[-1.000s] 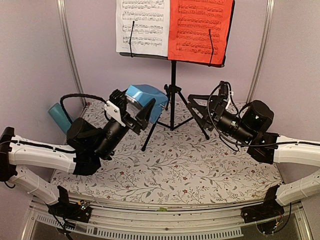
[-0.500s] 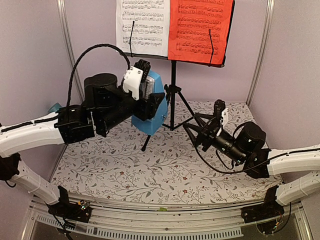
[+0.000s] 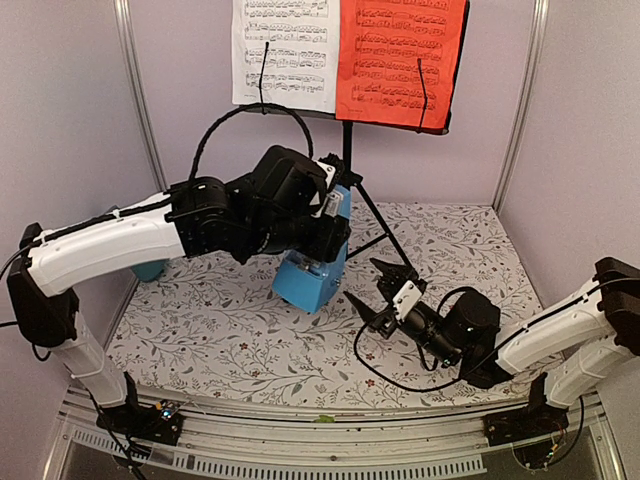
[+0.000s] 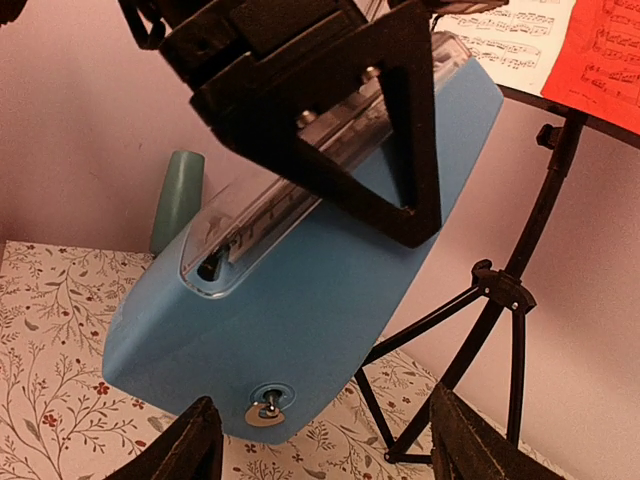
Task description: Set up the instrument practice props
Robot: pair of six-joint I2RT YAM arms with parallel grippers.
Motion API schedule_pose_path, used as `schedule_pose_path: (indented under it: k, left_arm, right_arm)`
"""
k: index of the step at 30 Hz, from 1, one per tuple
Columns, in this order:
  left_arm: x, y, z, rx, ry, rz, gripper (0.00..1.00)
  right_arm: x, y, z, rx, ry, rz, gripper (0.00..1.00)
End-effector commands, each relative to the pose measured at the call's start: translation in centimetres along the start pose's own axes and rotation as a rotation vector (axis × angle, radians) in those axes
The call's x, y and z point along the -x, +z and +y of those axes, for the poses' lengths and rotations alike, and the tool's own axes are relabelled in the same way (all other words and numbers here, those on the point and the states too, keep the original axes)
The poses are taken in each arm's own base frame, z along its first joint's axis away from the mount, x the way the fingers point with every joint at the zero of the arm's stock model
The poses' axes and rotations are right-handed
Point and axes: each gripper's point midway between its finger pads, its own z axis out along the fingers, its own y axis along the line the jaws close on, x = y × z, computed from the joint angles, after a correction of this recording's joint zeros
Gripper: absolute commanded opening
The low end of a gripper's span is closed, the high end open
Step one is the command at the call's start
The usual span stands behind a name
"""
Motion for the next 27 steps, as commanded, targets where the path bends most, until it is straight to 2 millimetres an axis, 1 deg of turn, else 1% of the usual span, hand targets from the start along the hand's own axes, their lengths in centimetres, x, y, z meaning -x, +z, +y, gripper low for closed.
schedule_pose_path:
  k: [1, 4, 5, 9, 18, 21, 25, 27]
  left_arm:
    - [2.7, -1.6, -0.1, -0.004, -0.085, -0.054, 0.0]
    - [3.2, -1.8, -0.1, -0.006, -0.088, -0.064, 0.0]
    - [3.3, -1.8, -0.2, -0.008, -0.088, -0.065, 0.0]
    - [3.6, -2.1, -0.2, -0.014, -0.089, -0.07, 0.0]
    - [3.7, -2.2, -0.4, -0.023, -0.09, -0.07, 0.0]
    - [3.7, -2.2, -0.4, -0.025, -0.092, -0.07, 0.0]
    - [3.7, -2.2, -0.5, -0.026, -0.09, -0.07, 0.0]
    - [3.7, -2.2, -0.5, -0.027, -0.091, -0.07, 0.0]
  right_arm:
    - [0.2, -0.4, -0.2, -0.088, -0.101, -0.034, 0.71]
    - [0.1, -0.4, 0.2, -0.109, -0.112, -0.048, 0.71]
    - [-0.3, -0.3, 0.5, -0.105, -0.12, -0.042, 0.71]
    - [-0.9, 0.4, 0.6, -0.128, -0.129, -0.027, 0.7]
    - [-1.2, 1.9, 0.7, -0.171, -0.144, -0.014, 0.7]
    - [-1.4, 2.2, 0.6, -0.191, -0.148, -0.004, 0.67]
    - [-1.5, 2.0, 0.2, -0.213, -0.146, -0.001, 0.63]
    - [-1.7, 2.0, 0.1, -0.22, -0.15, 0.005, 0.57]
